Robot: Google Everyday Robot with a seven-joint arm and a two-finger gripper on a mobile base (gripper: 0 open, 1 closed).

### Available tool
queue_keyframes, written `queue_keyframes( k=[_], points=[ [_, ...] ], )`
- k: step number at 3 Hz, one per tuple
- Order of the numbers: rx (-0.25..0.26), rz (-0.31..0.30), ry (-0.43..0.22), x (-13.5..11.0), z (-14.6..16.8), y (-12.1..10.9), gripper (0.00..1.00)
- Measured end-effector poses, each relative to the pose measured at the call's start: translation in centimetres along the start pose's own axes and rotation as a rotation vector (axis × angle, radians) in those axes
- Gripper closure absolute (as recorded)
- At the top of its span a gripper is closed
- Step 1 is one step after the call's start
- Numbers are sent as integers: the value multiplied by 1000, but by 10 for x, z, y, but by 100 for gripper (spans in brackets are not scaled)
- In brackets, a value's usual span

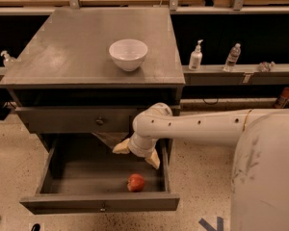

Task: Pick apple from middle drawer and place on counter

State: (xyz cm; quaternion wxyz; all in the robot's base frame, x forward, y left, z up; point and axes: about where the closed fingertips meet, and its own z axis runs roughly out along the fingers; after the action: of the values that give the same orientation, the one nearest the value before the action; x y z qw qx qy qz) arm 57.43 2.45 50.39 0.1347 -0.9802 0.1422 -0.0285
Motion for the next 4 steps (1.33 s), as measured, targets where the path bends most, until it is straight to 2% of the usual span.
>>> queue_keyframes(
  k=[1, 2, 3, 4],
  points=[
    [-41, -51, -52, 4, 39, 0, 0],
    [-58, -85, -100, 1, 62, 4, 0],
    [-99, -118, -107, -9, 81, 5, 0],
    [-99, -118, -107, -9, 81, 5, 0]
  ],
)
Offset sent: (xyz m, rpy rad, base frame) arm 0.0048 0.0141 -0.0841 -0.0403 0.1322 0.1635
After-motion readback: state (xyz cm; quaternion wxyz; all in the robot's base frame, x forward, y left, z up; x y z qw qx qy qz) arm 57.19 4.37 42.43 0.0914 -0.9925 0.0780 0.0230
